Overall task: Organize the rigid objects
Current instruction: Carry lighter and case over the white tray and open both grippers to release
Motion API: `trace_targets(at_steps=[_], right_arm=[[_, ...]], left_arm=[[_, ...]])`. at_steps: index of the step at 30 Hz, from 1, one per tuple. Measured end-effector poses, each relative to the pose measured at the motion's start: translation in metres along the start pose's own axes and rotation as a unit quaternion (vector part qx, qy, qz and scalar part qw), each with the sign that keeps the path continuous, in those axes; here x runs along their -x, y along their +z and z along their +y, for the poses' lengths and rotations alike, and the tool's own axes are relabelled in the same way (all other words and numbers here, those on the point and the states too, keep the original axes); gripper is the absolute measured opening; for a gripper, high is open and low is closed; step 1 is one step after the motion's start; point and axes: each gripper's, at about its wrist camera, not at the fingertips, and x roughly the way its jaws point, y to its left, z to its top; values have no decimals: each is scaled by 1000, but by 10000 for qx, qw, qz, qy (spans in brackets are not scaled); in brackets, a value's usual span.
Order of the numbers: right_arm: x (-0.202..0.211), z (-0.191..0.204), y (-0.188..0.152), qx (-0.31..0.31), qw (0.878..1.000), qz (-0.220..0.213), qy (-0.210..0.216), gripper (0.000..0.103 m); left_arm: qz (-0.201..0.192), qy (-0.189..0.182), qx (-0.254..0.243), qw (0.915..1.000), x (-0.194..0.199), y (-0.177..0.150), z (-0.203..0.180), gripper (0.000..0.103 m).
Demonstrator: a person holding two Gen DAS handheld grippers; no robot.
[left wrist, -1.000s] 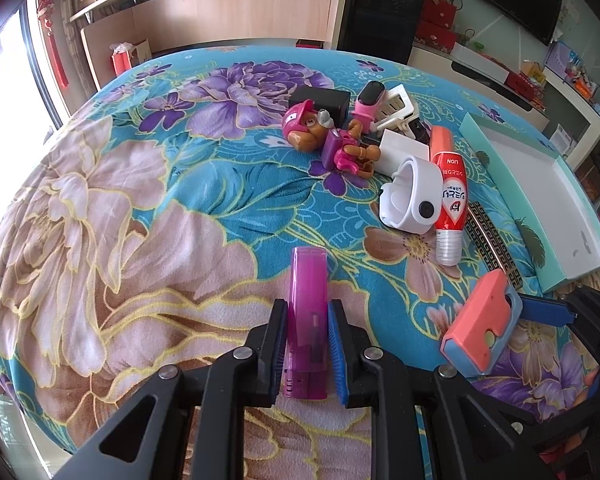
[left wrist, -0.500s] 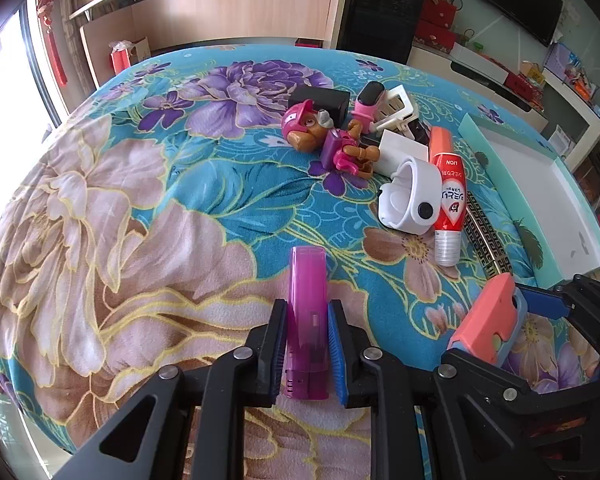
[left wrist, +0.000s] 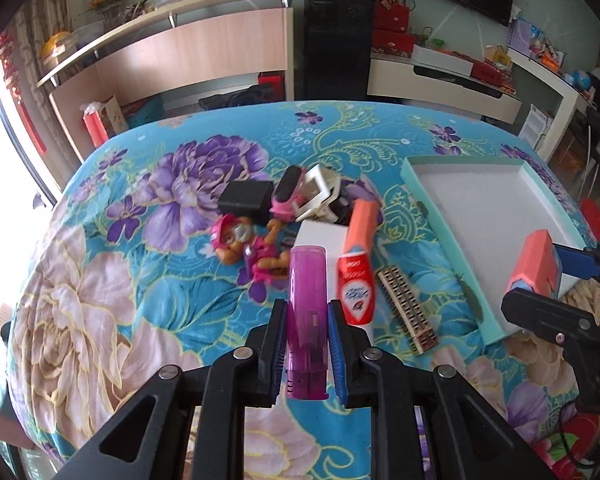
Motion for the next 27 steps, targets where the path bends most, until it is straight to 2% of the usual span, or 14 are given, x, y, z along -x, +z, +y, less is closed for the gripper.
trace_targets(at_steps=[5, 9, 17, 22, 27], right_arm=[[18, -60, 10, -317, 9981, -106, -523, 73], [22, -110, 13, -592, 9941, 24, -913, 73], [26, -202, 9, -1267, 9796, 342, -1520, 73], [23, -231, 7, -1453, 9723, 547, -1749, 73], [12, -243, 1, -1647, 9686, 707, -1723, 73]], left_arm=[[-69, -258, -543, 9982, -2, 37, -52, 21], [29, -490, -873, 9950, -14, 62, -93, 21], [416, -510, -1533, 9860, -55, 86, -167, 21], [595, -575, -1567, 9842, -74, 94, -190, 21], [749, -635, -1586, 9825, -86, 90, -203, 21]])
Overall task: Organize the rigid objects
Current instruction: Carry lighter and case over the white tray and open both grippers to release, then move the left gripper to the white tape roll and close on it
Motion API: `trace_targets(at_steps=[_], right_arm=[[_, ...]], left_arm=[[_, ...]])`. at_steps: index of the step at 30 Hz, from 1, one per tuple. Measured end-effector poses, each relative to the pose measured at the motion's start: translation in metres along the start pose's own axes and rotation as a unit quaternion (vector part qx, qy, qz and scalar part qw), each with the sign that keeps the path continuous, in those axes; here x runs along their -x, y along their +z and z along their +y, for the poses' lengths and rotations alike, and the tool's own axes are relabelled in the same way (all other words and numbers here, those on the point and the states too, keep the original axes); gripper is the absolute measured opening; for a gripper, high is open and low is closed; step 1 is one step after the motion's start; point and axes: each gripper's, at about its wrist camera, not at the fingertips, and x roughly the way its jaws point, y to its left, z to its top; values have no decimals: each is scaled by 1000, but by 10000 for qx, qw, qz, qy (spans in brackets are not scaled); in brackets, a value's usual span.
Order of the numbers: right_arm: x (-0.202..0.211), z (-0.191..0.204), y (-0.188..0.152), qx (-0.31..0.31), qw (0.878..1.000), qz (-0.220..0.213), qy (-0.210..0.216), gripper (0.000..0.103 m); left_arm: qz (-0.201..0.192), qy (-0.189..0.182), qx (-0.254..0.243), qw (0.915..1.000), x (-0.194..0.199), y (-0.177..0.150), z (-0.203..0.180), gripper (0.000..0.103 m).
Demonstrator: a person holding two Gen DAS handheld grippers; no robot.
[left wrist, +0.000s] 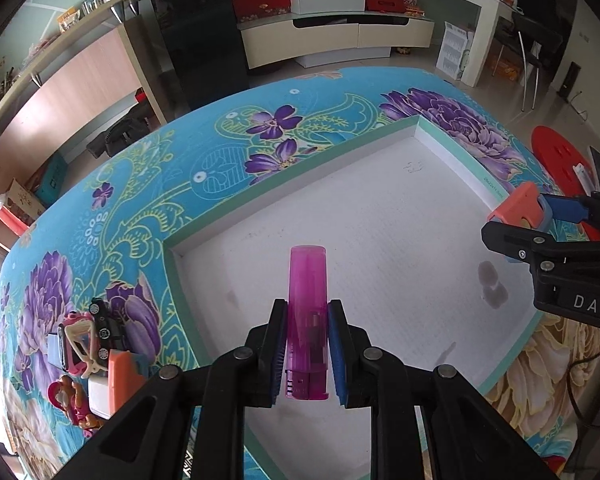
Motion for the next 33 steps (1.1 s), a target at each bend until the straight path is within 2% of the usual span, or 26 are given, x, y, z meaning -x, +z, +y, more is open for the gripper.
trace_targets(at_steps=[5, 6, 7, 9, 11, 14, 16, 18, 23, 29, 33], right_arm=[[-7, 5, -1, 45, 9999, 109, -42, 73], [-7, 6, -2, 58, 9999, 124, -47, 73], [-8, 7, -2, 72, 9999, 144, -51, 73], [-10, 9, -2, 105, 9997, 198, -66, 73], [-10, 12, -3, 153, 9996, 238, -70, 73], [-6, 15, -5, 191, 9995, 203, -146, 73], [-4, 16, -5, 156, 9996, 237, -58, 76], [-1, 18, -6, 138, 9996, 261, 1, 83], [7, 27, -10, 197, 9993, 290, -121, 86], [19, 40, -20, 209, 9991, 355, -66, 92], [30, 51, -24, 289, 9988, 361, -129, 92]], left_arm=[[85, 7, 2, 10000, -6, -3, -4, 22], [109, 27, 15, 9999, -7, -3, -4, 25], [144, 49, 30, 9999, -7, -3, -3, 30], [135, 31, 92, 9999, -5, -4, -1, 64], [71, -11, 179, 9998, 0, -5, 3, 72], [69, 57, 251, 9996, 5, -7, 9, 75], [66, 63, 312, 9995, 9, -8, 14, 84], [59, 79, 392, 9992, 14, -11, 20, 95], [37, 149, 613, 9980, 26, -21, 35, 103], [44, 302, 926, 9952, 41, -37, 59, 103], [99, 358, 1200, 9921, 51, -51, 80, 103]])
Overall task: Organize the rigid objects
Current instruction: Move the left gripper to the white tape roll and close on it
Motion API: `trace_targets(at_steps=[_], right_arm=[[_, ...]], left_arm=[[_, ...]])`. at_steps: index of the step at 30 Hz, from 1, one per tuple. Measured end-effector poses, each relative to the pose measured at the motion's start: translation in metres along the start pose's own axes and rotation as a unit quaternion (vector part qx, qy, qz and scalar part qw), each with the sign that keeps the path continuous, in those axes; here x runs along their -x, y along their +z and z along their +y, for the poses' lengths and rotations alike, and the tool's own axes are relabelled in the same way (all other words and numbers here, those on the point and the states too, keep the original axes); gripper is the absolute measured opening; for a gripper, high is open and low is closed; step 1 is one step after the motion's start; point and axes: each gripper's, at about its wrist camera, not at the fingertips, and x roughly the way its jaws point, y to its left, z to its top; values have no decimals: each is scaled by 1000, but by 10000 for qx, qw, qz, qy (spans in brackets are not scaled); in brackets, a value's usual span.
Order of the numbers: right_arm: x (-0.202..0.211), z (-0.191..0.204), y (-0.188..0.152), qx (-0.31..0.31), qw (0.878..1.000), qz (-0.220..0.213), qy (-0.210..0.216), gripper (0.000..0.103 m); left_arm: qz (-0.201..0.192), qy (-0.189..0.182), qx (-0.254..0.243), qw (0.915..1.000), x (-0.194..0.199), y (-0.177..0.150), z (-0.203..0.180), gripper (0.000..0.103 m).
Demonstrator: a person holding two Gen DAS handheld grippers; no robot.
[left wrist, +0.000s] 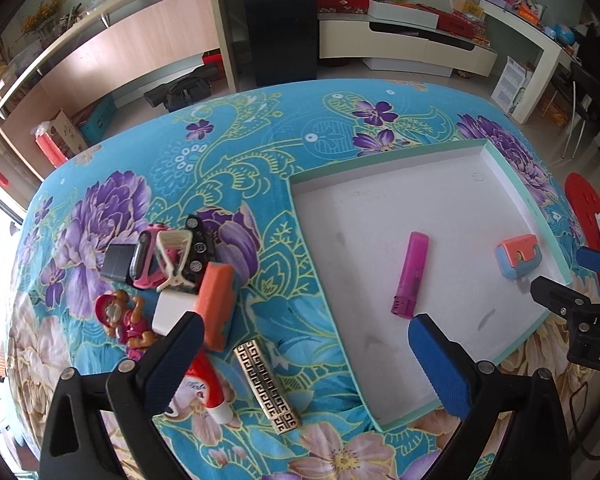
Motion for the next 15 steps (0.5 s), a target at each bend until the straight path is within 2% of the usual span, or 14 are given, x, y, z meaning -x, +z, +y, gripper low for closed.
trace_targets(at_steps=[10, 15], right_arm=[[43, 29, -2, 81, 9998, -195, 64, 92], [60, 57, -4, 172, 9989, -302, 308, 92]], left_arm=[[-144, 85, 523, 9985, 38, -19, 60, 103], [-238, 114, 689, 9973, 56, -31, 89, 103]])
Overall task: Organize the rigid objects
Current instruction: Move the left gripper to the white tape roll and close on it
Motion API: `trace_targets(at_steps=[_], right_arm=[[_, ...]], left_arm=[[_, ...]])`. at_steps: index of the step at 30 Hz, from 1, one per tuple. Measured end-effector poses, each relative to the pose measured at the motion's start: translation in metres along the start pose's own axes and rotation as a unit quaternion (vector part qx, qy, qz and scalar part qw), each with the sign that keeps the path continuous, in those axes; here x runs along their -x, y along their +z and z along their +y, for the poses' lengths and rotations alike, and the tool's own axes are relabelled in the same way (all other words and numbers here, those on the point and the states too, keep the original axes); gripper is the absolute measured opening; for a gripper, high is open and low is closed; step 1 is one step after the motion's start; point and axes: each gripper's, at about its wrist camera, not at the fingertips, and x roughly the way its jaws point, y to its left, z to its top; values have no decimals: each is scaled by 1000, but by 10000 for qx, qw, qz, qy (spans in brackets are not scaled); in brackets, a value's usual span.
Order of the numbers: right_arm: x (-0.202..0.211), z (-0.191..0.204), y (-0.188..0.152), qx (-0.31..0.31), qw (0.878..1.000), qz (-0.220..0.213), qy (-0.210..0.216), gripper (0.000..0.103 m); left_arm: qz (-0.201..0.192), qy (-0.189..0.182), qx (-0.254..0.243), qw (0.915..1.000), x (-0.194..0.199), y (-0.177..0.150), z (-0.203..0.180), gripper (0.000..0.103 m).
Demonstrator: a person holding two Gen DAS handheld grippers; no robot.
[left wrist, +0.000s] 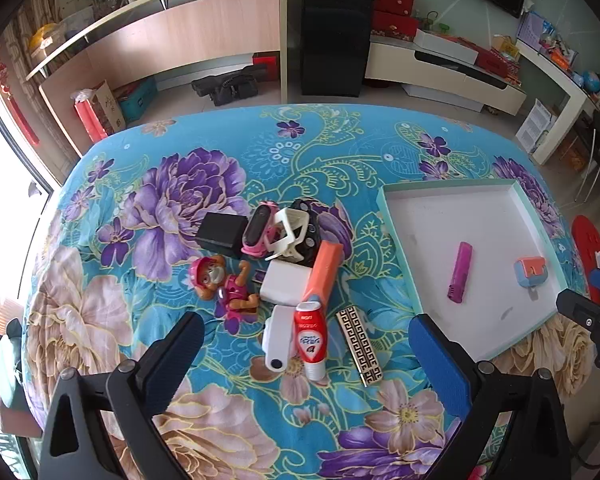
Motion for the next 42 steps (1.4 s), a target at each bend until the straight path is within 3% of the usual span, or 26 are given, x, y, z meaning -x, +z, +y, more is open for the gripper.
trace_targets(at_steps=[11, 22, 28, 36, 42], right_arm=[[-5, 95, -8, 524, 9972, 46, 524, 92], [-36, 153, -17, 959, 9912, 336, 853, 92], [-62, 167, -22, 1049, 9890, 530, 901, 92], [-82, 161, -20, 947, 9881, 654, 1023, 92], [-76, 146, -13, 675, 9907, 426, 1100, 92]], left_arm=[[-25, 204, 370, 9991, 16, -20, 64, 103], [108, 279, 570, 9979, -1, -40, 102, 103], [252, 245, 554, 9978, -23, -53, 106, 103], [-12, 29, 265, 9996, -38, -56, 86, 103], [-125, -97, 421, 9990, -47, -59, 81, 102]])
